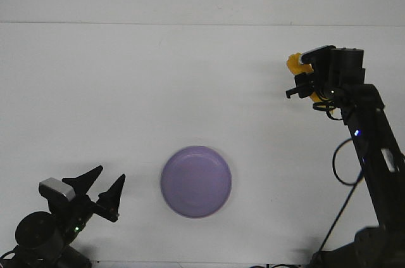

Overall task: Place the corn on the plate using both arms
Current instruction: 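Lift the corn cob with the right gripper and carry it toward the plate, then lower the corn cob onto the plate with the right gripper, then open the right gripper and withdraw it from the plate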

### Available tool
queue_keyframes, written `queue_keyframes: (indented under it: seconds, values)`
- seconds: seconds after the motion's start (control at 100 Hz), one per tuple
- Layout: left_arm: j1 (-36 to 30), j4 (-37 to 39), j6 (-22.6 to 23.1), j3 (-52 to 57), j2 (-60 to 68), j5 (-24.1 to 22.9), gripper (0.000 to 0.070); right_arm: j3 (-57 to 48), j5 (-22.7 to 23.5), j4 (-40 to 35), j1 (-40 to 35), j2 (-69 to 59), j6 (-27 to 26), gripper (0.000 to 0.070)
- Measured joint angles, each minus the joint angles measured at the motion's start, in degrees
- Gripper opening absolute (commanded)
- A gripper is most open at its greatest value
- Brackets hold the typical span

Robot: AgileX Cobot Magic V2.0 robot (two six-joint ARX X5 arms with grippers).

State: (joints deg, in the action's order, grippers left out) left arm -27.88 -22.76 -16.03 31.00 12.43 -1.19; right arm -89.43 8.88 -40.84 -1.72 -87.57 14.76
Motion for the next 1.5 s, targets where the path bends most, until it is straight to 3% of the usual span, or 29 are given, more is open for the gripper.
queue_keyframes:
  seconds: [0.2,0.41,0.72,1.09,1.29,1.35,1.46,1.5]
  values:
    - [0.0,0.0,0.0,0.0,0.0,0.0,0.0458,0.0,0.2,-10.1,-10.3,12.5,-3.6,0.0132]
    - [0.0,0.0,0.0,0.0,0.0,0.0,0.0458,1.0,0.1,-13.5,-26.9,15.2,-9.0,0.0132]
    - [0.0,0.0,0.0,0.0,0.0,0.0,0.0458,14.8,-5.6,-0.1,-44.3,9.4,-17.1,0.0132]
    - [0.0,0.0,0.0,0.0,0.0,0.0,0.0458,25.1,-8.7,11.5,-52.6,-3.1,-20.2,0.0133]
    - [0.0,0.0,0.0,0.0,0.0,0.0,0.0458,25.4,-10.6,12.4,-53.7,-6.9,-20.2,0.0138]
    - [0.0,0.0,0.0,0.0,0.0,0.0,0.0458,25.4,-10.7,12.9,-53.7,-7.1,-20.2,0.019]
    - [0.0,0.0,0.0,0.0,0.0,0.0,0.0458,25.4,-10.7,13.8,-53.6,-7.1,-20.3,0.0508]
    - [0.0,0.0,0.0,0.0,0.0,0.0,0.0458,25.4,-10.6,13.7,-53.6,-7.1,-20.5,0.0576]
